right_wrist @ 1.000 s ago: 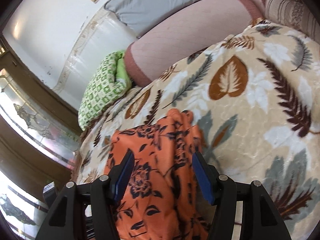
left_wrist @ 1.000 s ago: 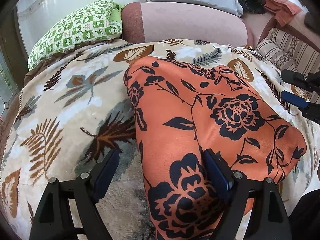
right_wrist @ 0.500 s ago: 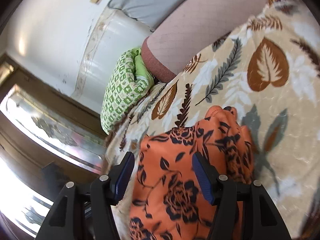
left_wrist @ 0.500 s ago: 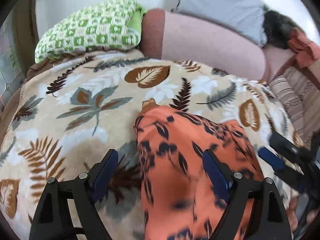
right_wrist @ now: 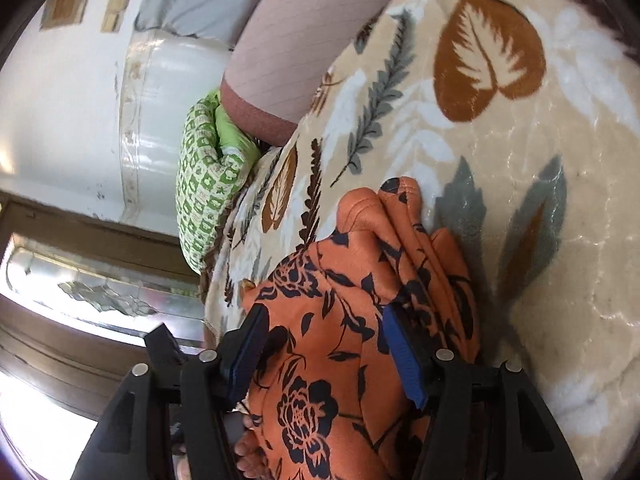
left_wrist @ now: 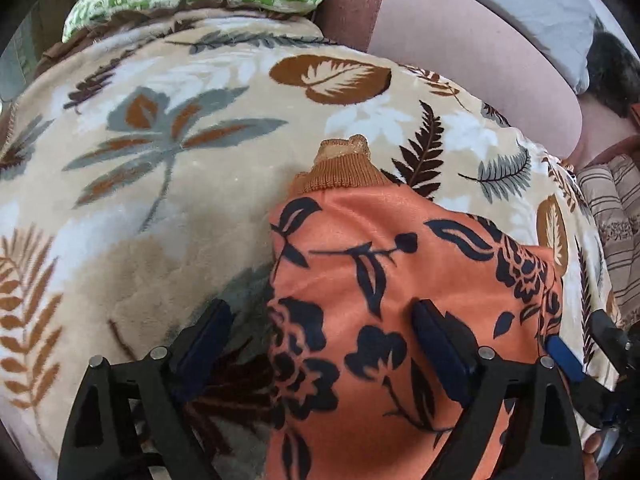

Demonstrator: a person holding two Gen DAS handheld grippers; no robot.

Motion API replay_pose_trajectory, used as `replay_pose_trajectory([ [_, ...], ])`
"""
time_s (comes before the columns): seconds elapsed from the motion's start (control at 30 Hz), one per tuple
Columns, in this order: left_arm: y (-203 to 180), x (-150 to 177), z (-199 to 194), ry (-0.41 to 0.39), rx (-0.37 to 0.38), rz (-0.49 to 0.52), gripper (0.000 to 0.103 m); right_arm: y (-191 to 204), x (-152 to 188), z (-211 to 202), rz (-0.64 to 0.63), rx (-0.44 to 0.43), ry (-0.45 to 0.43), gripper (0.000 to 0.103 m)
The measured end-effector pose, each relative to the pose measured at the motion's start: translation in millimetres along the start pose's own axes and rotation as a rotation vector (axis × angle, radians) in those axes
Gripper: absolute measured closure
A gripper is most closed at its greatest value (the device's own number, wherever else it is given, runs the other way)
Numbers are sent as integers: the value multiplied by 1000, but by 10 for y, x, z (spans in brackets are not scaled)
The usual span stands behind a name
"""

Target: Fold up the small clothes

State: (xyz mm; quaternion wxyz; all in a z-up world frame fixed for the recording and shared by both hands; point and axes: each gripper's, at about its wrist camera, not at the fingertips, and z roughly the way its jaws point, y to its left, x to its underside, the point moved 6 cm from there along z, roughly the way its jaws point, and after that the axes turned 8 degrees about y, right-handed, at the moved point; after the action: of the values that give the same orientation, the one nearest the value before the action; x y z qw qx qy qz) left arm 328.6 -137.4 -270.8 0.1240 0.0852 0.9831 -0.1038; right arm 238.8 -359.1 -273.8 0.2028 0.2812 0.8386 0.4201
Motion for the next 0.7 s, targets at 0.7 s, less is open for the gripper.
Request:
replay_pose_trajectory([
  [0.7, 133, 1220, -630, -188, -208, 165, 0, -332, 1088, -576, 118, -59, 73, 71],
])
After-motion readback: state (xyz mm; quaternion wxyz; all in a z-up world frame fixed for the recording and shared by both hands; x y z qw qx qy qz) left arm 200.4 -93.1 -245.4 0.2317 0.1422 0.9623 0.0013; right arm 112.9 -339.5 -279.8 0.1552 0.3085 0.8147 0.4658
